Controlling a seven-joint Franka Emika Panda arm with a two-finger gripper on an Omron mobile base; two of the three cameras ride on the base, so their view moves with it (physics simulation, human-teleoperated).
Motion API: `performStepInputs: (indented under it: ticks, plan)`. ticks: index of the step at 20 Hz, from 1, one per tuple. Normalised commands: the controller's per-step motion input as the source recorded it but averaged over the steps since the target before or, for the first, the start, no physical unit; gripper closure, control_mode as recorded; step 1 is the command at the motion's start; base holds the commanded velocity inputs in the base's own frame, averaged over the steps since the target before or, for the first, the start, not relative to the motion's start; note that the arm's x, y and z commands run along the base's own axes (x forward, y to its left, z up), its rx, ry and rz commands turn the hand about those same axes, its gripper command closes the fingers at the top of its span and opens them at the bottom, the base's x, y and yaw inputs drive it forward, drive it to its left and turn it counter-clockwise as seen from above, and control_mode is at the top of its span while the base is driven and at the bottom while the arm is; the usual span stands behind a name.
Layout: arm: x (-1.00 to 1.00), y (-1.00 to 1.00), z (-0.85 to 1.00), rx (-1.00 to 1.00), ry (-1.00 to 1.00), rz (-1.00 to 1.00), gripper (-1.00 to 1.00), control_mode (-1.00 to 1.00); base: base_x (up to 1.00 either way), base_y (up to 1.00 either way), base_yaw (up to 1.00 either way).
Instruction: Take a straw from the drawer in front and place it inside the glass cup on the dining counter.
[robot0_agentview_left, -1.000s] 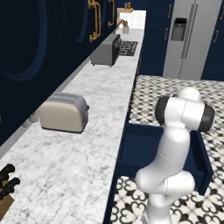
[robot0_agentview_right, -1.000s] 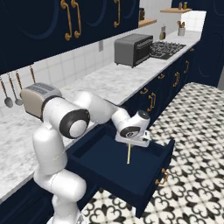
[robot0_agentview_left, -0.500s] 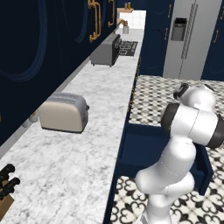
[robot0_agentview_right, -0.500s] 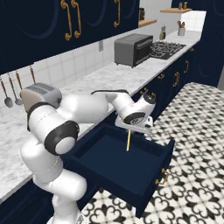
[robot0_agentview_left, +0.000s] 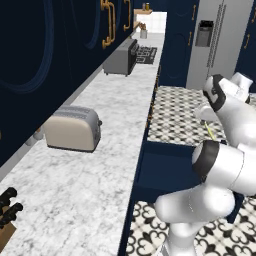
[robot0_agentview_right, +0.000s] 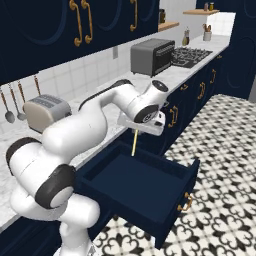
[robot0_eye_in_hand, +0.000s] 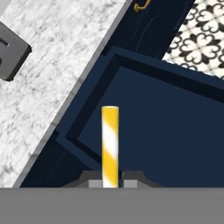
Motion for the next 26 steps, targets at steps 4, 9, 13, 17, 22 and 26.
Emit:
performStepInputs:
  ticks: [4,9,13,17,22,26]
  plan:
    - [-0.56,0.82,1.0,-0.07,0.0,-0.01,1.0,-1.0,0.0,0.0,0.0]
    - [-0.5,0.86,0.92,-0.1,0.0,0.0,1.0,-1.0,0.0,0.0,0.0]
    - [-0.58,0.68,0.63,-0.09,0.0,0.0,1.0,-1.0,0.0,0.0,0.0]
    - [-0.67,0.51,0.39,-0.1,-0.01,0.0,1.0,-1.0,0.0,0.0,0.0]
    - [-0.2,0.05,0.04,-0.01,-0.02,0.0,1.0,1.0,-0.8,0.04,-0.03]
    - [0.0,0.0,0.0,0.0,0.0,0.0,1.0,1.0,-1.0,-0.52,-0.15]
